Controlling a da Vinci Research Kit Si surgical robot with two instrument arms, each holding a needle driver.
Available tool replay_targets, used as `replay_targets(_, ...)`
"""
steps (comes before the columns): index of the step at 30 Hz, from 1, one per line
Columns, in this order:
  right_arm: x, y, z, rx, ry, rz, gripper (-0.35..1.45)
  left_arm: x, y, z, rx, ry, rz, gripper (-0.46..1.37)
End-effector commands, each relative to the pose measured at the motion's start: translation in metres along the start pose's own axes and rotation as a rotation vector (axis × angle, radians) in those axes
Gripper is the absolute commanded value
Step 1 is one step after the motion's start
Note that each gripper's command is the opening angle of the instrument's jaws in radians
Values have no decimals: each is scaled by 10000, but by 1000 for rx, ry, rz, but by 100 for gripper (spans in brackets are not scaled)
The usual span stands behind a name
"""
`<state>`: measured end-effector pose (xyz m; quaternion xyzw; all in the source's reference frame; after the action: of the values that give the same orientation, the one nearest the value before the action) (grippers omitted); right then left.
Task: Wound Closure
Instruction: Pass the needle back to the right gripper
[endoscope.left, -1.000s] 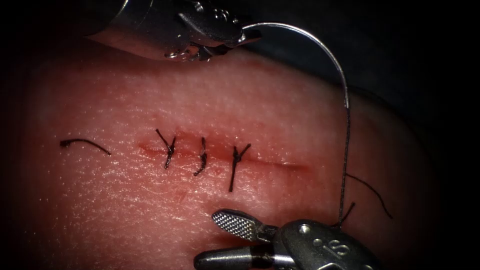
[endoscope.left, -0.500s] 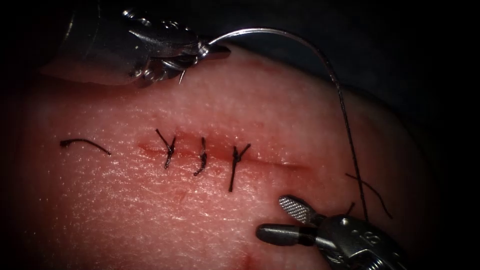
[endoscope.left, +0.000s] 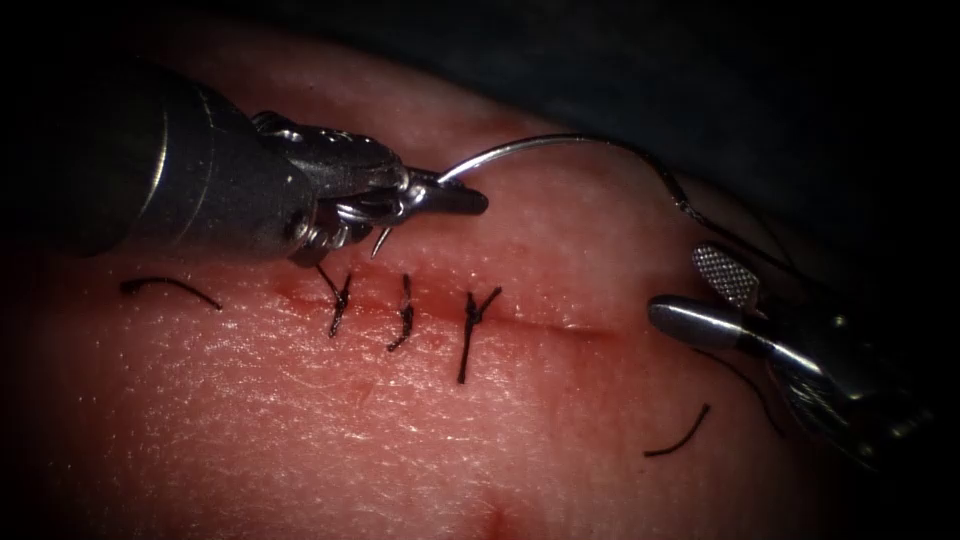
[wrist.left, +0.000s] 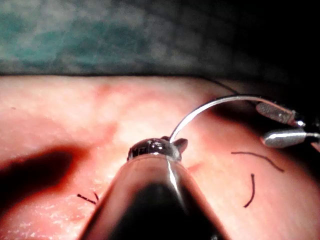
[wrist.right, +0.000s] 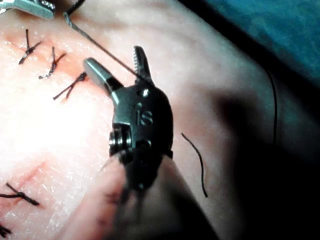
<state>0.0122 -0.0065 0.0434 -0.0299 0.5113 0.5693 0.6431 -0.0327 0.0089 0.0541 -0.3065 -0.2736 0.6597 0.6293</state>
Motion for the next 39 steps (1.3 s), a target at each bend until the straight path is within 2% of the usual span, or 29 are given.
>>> replay_targets(1,-5,-2,4,37,30,-26,74,-1,0,1,-42,6,-26,-35)
replay_targets(8,-17,-11,18,107,67,-102,78,0,1,4,-142,54,-100,-35)
replay_targets(10,-17,-16,25,131,118,-102,78,-1,2,4,-178,80,-103,-35)
replay_targets(15,-10,-32,39,149,183,-77,77,-6,3,8,-233,108,-150,-35)
replay_targets(21,-2,-49,57,144,238,-23,77,-14,5,15,-274,128,-196,-35)
replay_targets(26,-6,-57,64,141,253,-1,76,-14,7,20,-303,143,-225,-35)
replay_targets(30,-8,-58,66,141,257,10,75,-14,9,21,-319,141,-239,-35)
replay_targets(39,0,-59,69,149,293,14,69,-20,15,20,-356,126,-295,-35)
